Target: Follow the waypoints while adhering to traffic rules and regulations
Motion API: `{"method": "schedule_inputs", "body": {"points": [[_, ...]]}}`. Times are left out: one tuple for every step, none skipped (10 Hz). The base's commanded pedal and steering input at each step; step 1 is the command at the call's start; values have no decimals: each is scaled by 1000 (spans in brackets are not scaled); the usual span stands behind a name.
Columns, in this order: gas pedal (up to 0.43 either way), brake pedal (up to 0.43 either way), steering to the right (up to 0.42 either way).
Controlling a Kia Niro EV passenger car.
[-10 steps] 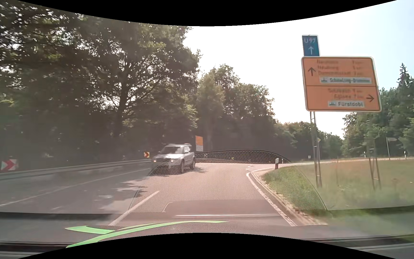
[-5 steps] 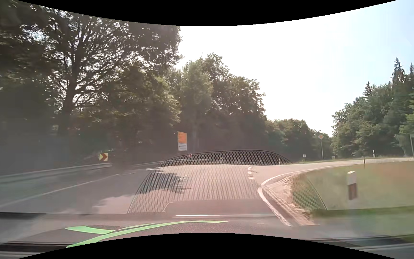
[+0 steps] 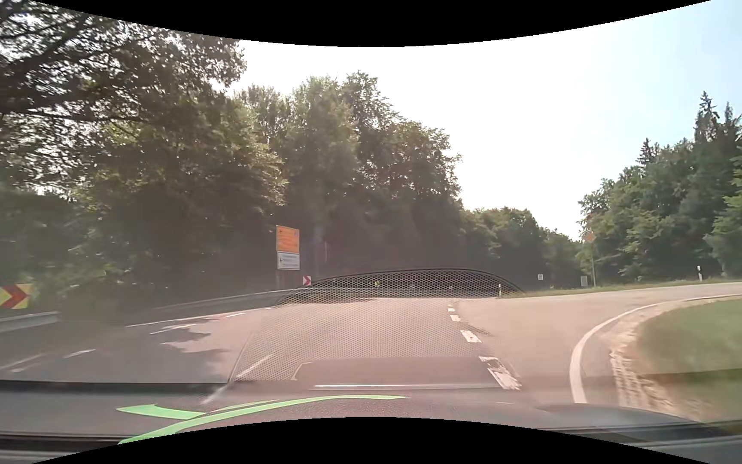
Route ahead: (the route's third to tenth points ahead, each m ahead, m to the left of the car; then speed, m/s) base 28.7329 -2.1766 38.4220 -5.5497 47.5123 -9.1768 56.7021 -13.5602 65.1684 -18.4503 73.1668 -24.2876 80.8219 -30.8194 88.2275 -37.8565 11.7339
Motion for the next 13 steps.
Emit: {"method": "schedule_inputs", "body": {"points": [[110,0,45],[110,0,45],[110,0,45],[110,0,45],[98,0,46],[87,0,48],[87,0,52],[67,0,54],[67,0,55],[67,0,55],[67,0,55],[67,0,54],[67,0,54]]}}
